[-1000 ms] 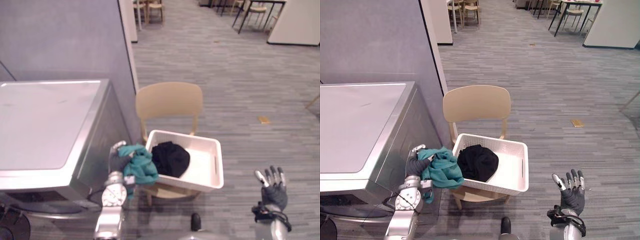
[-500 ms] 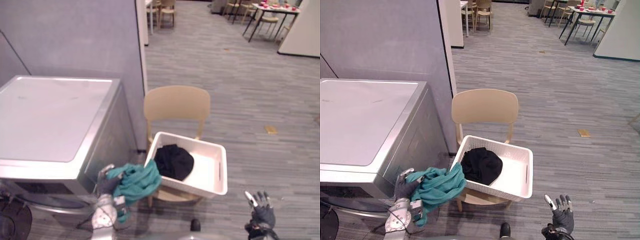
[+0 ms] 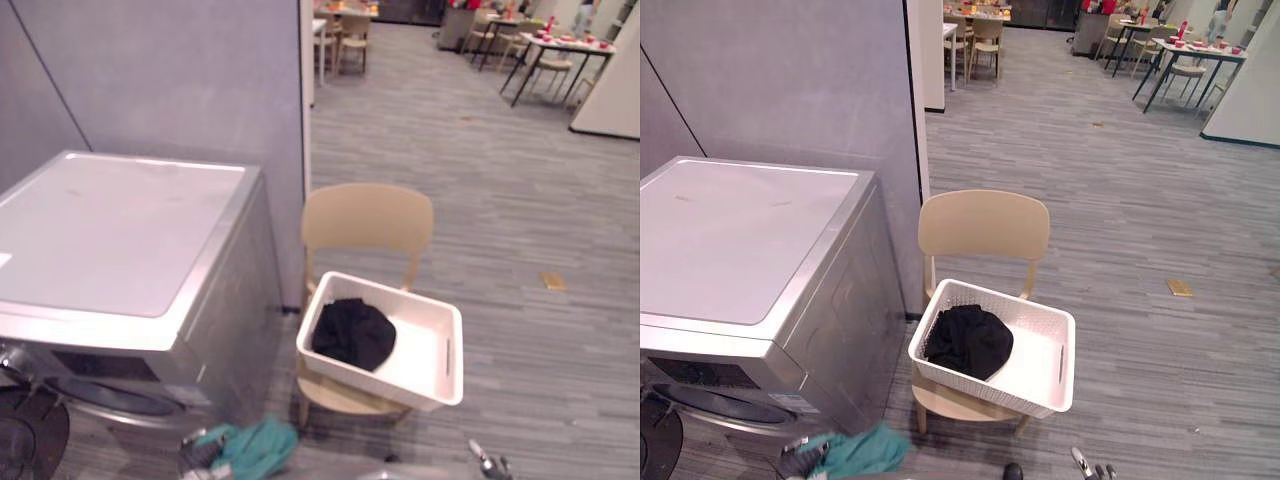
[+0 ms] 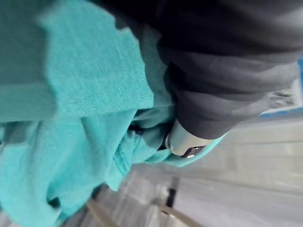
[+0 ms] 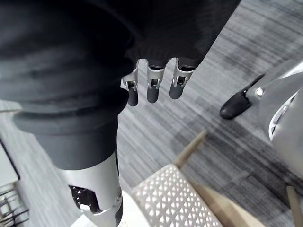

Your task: Pick up the laundry basket with both hands and put the clothes into the washing machine.

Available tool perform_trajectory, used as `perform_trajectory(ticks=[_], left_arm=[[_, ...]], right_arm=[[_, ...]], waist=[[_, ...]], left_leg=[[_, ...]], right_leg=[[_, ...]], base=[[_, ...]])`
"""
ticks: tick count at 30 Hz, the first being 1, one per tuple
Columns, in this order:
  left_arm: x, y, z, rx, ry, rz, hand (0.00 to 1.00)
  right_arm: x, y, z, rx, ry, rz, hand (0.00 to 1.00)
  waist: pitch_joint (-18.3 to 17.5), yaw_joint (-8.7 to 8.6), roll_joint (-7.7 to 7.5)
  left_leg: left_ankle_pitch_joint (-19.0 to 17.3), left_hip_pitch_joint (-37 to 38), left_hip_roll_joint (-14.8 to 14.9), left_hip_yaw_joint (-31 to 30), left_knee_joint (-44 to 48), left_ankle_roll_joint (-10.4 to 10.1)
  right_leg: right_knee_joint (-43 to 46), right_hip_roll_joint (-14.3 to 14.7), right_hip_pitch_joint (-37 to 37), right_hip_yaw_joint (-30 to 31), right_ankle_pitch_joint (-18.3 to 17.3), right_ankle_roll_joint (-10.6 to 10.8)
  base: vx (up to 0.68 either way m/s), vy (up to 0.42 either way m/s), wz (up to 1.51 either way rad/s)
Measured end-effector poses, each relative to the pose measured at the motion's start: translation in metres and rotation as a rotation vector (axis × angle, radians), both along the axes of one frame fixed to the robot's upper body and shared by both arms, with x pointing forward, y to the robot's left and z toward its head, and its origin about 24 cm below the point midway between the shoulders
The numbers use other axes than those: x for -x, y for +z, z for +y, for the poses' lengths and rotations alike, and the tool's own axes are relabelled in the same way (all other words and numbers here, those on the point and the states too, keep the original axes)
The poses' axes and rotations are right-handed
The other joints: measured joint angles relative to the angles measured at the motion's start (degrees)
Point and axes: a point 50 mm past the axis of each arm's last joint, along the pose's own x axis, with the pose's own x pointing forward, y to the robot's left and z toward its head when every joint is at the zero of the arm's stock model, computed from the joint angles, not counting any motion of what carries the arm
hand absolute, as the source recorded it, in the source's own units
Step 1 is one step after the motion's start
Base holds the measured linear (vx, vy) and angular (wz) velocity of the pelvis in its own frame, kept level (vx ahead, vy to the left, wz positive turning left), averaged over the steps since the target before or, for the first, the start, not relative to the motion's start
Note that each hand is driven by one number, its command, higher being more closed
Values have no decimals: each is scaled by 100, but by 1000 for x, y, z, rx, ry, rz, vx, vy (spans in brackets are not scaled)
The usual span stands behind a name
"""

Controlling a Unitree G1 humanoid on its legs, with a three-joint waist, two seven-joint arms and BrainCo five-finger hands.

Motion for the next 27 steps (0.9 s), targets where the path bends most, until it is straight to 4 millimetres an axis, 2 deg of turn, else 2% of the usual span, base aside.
perform_trajectory(ticks=[4, 6, 10, 14, 18, 21, 22, 23, 24, 25, 26, 27], left_arm=[[37, -19, -2, 78, 146, 145, 100], [43, -21, 1, 85, 176, 173, 100], [50, -24, 8, 96, 237, 206, 100], [51, -26, 4, 118, 233, 219, 100], [55, -26, 5, 128, 240, 218, 100], [45, -24, 8, 123, 252, 174, 100], [25, -20, 10, 117, 245, 102, 100], [5, -14, 13, 100, 227, 25, 100], [-13, -9, 16, 88, 204, -31, 100], [-29, -5, 14, 88, 188, -76, 100], [-39, -6, 3, 115, 157, -94, 100], [-43, -7, -9, 147, 149, -100, 100]], right_arm=[[27, -16, 2, -72, -89, 131, 0], [33, -20, 4, -100, -107, 172, 0], [35, -24, 5, -129, -124, 211, 0], [33, -24, -3, -121, -132, 219, 0], [35, -26, 2, -136, -100, 249, 0], [28, -27, 2, -129, -56, 248, 0], [22, -27, 2, -122, -33, 246, 0], [8, -26, 1, -111, -7, 226, 0], [-7, -25, 1, -96, 9, 197, 0], [-23, -23, 0, -69, 9, 166, 0], [-36, -18, -10, -25, 6, 127, 0], [-44, -13, -18, 10, 3, 109, 0]], waist=[[7, -6, 37], [22, -9, 42], [85, -12, 26], [132, -39, 70], [298, -35, 99], [321, -43, 82], [365, 4, 131], [592, -4, 87], [776, -1, 26], [883, -11, -96], [984, -17, -76], [962, -3, -26]], left_leg=[[26, 236, -70, -46, -150, 6], [27, 300, -82, -73, -173, 7], [33, 426, -106, -104, -197, 15], [30, 539, -156, -275, -166, 20], [4, 526, -45, -769, 84, 38], [78, -69, 11, -1404, 271, -68], [260, -470, 2, -1809, 242, -133], [575, -673, 28, -2072, -34, -126], [722, -858, 180, -1681, -308, 554], [717, -1016, 638, -103, -349, 751], [800, -1227, 835, 600, 133, 626], [823, -1260, 846, 755, 531, 593]], right_leg=[[-104, -21, 215, 10, 30, 25], [-104, -28, 278, 4, 28, 28], [-103, -45, 400, -5, 18, 37], [-73, -115, 606, -127, -51, 73], [544, -158, 801, -593, -494, 29], [862, -199, 585, -1119, -744, 28], [1200, -277, 340, -1521, -918, -29], [1609, -411, 174, -1946, -1175, -105], [1835, -576, 70, -2365, -1358, -212], [1864, -798, 51, -2831, -1370, -368], [1880, -957, 66, -3174, -1367, -426], [1886, -1081, 98, -3384, -1354, -444]], base=[[10, 5, 0], [9, 11, 2], [-17, -1, 2], [-31, 1, 19], [-33, -36, 65], [-82, -134, 107], [-123, -235, 179], [-157, -251, 214], [-178, -263, 230], [-165, -206, 213], [-129, -131, 193], [-86, -40, 127]])
